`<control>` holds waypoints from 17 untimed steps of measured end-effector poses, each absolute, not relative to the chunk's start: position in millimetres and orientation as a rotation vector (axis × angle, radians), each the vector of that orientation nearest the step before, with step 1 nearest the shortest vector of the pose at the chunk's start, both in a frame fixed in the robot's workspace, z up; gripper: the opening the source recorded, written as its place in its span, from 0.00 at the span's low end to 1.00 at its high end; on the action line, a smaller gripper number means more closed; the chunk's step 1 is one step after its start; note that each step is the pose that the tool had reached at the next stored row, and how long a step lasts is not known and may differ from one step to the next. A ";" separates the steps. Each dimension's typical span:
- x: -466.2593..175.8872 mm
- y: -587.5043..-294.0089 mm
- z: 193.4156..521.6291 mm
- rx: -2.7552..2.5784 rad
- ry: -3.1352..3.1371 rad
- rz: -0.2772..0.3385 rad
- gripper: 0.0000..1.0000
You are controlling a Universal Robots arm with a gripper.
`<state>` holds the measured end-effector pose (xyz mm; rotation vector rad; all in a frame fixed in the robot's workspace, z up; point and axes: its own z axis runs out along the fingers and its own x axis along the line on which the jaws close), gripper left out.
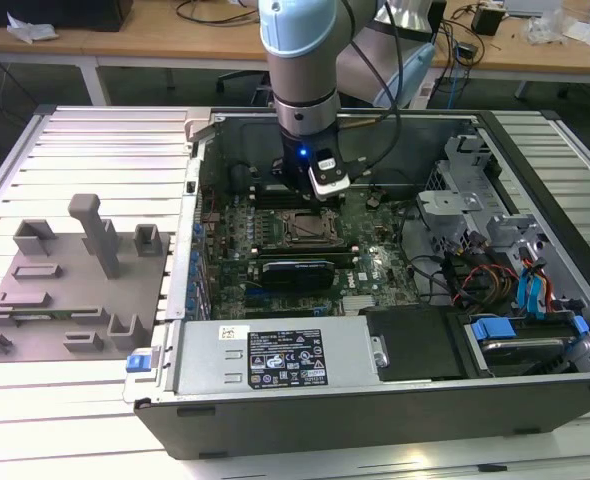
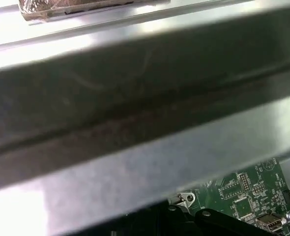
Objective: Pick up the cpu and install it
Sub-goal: 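Install the first cpu locking lever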
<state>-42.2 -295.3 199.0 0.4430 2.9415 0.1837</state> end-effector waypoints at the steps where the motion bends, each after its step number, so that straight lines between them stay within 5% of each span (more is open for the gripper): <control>1: -42.1 -295.8 198.2 0.443 2.941 0.184 0.11; 8: -41.9 -296.1 198.8 0.448 2.939 0.248 0.11; 17: -42.0 -296.4 217.9 0.448 2.939 0.216 0.11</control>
